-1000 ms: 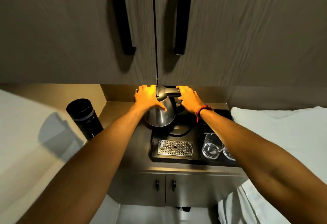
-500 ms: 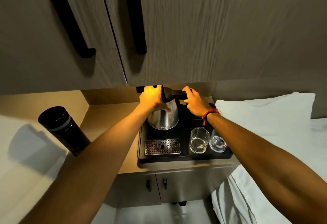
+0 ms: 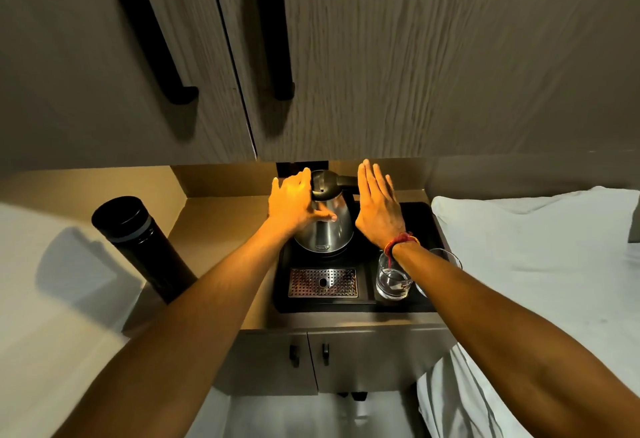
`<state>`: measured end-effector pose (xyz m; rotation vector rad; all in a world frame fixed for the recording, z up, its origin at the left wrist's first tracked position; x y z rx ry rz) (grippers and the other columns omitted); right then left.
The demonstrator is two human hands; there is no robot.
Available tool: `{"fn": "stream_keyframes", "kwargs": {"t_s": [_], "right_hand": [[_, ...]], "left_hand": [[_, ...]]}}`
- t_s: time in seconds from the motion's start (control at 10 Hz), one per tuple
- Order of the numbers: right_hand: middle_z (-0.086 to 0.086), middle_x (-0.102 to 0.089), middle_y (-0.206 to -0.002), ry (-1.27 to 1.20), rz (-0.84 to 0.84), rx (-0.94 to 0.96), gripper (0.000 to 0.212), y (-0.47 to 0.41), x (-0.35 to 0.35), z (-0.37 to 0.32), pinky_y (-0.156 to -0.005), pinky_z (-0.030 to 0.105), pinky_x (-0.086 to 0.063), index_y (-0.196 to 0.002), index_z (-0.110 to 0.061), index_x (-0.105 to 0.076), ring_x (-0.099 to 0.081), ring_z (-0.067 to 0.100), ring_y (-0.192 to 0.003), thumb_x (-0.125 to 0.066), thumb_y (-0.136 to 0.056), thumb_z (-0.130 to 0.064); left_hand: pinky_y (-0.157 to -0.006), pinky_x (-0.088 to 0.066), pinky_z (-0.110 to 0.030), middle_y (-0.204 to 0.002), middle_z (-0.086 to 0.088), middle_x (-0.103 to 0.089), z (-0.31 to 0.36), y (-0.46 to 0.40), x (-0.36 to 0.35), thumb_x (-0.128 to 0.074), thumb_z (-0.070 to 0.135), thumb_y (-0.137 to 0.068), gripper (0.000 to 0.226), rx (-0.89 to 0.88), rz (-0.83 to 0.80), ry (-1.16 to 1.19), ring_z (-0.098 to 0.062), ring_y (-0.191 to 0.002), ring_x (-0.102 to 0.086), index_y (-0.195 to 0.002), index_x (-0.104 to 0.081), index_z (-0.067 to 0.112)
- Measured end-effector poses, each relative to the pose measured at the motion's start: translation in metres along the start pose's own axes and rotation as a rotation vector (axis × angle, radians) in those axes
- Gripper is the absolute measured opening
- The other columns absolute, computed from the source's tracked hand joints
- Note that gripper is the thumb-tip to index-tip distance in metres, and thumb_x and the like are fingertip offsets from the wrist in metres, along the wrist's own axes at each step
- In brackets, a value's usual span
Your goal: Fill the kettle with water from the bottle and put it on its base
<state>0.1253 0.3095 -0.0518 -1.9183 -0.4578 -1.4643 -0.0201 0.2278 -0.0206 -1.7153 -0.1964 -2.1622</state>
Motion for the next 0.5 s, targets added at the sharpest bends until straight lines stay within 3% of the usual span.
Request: {"fn": "stream_keyframes", "kwargs": {"t_s": [0.2,0.3,0.4,0.5], "right_hand": [[0.016,-0.013,-0.168,0.131,-0.061,0.048,0.096,0.001,0.003,-0.007,-0.128,0.050,-0.011,-0.161,-0.001,-0.011,-0.011,0.031,-0.158,-0.050,-0.073,-0.011],[0.018,-0.009,-0.169,0.141,-0.132,0.039,0.099,-0.005,0.003,-0.009,-0.128,0.047,-0.008,-0.161,-0.001,-0.006,-0.007,0.031,-0.159,-0.054,-0.075,-0.014],[0.018,-0.002,-0.169,0.135,-0.155,0.044,0.102,0.009,0.019,-0.017,-0.129,0.046,-0.008,-0.161,-0.002,0.000,-0.002,0.032,-0.159,-0.057,-0.078,-0.022],[0.018,-0.002,-0.169,0.157,-0.080,0.093,0.096,0.024,0.043,-0.032,-0.129,0.045,-0.010,-0.161,-0.001,-0.001,-0.002,0.032,-0.159,-0.052,-0.083,-0.024]], "left_hand": [[-0.120,-0.016,-0.059,-0.141,-0.004,-0.052,0.003,-0.002,0.003,-0.073,0.080,-0.058,0.109,0.029,-0.009,-0.102,-0.026,-0.138,-0.040,-0.140,-0.043,0.015],[-0.121,-0.008,-0.061,-0.156,-0.008,-0.038,0.004,-0.003,0.001,-0.070,0.082,-0.060,0.122,0.039,-0.066,-0.143,-0.030,-0.149,-0.025,-0.151,-0.030,0.012],[-0.121,0.000,-0.060,-0.169,-0.010,-0.010,0.010,0.013,0.008,-0.065,0.082,-0.067,0.132,0.015,-0.050,-0.200,-0.029,-0.156,-0.002,-0.160,-0.006,0.007],[-0.123,-0.003,-0.057,-0.169,-0.010,-0.010,0.019,0.031,0.026,-0.061,0.080,-0.073,0.126,-0.017,0.051,-0.226,-0.027,-0.156,-0.002,-0.160,-0.006,0.008]]}}
Point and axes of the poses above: each hand's wrist, its own y-axis away from the middle knuckle, its own x-axis out of the back of the hand, z = x × y, the point moved 9 cm from there along -y, towards the middle knuckle
